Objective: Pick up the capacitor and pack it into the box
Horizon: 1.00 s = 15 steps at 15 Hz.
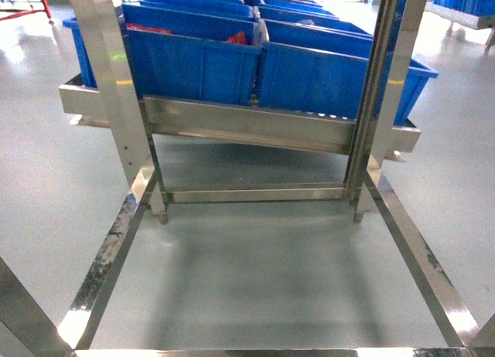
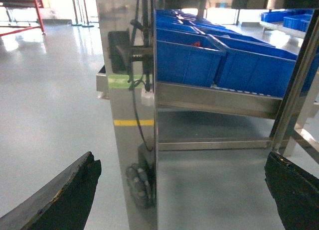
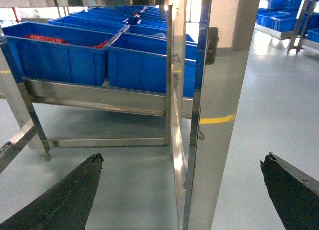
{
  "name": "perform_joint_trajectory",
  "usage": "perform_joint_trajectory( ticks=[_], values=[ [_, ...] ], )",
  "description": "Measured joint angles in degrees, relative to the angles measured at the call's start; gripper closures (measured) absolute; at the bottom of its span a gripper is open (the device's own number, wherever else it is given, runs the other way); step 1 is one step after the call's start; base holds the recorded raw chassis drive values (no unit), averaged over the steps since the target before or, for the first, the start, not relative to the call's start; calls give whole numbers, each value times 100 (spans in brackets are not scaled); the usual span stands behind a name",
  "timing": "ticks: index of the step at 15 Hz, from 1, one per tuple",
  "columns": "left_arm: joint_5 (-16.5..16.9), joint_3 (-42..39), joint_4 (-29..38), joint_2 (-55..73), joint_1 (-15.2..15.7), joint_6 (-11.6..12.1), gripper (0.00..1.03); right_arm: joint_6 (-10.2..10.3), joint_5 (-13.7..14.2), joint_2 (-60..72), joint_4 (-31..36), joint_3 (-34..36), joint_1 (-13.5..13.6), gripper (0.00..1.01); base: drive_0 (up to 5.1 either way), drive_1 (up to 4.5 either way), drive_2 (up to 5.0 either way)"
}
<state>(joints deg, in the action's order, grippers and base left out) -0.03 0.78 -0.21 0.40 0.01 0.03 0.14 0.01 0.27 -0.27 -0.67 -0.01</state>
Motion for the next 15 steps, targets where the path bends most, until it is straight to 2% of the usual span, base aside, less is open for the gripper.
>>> perform_joint_trajectory(
  ticks=[15],
  values=[
    [0, 0, 0, 0, 0, -2, 5, 0, -2, 0, 0, 0, 0, 3, 0, 0, 0]
  ],
)
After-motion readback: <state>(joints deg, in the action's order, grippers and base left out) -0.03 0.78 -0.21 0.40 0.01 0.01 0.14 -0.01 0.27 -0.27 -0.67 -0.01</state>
